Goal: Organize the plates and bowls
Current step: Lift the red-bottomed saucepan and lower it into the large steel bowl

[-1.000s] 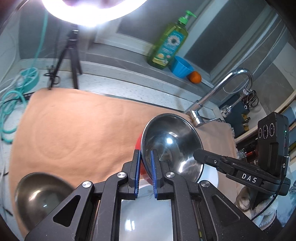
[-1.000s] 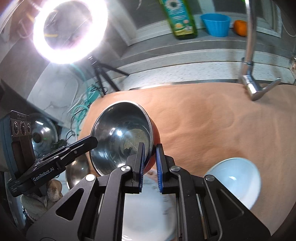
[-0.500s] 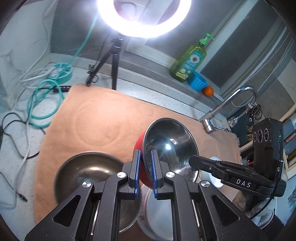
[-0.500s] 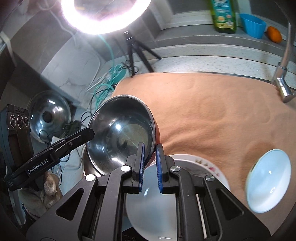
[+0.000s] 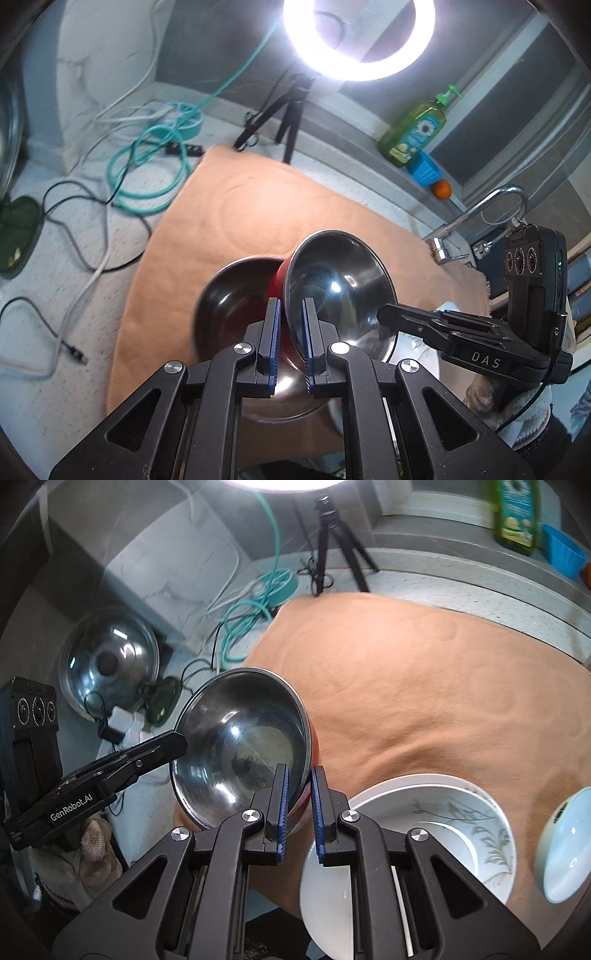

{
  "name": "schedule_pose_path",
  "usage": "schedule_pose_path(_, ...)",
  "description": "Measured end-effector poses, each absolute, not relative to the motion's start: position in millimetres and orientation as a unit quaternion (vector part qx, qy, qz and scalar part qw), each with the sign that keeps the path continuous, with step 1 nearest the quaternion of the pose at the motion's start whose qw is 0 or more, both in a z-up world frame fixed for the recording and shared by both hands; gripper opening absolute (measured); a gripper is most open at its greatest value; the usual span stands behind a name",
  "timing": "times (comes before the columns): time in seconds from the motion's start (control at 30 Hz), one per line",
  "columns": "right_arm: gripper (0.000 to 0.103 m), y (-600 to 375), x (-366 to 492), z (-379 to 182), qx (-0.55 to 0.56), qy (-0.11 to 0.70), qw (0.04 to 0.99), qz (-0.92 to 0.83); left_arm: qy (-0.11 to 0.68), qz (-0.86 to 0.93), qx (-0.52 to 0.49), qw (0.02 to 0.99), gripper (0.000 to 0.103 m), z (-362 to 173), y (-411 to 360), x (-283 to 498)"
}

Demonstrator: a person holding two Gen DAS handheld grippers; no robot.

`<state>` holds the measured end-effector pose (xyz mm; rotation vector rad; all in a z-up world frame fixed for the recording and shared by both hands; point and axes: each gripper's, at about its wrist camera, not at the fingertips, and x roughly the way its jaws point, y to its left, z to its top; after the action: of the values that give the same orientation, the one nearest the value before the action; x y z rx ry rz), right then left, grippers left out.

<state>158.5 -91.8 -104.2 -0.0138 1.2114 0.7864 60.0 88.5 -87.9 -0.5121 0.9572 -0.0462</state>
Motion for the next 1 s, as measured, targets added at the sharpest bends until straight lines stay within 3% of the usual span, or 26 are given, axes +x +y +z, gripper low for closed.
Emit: schedule_pose_path(1.0,0.014,-41,150,-144,-0.106,0.590,0.722,0.345,0.526,-0.005,-0.188,0.829,0.009,-128,95,57)
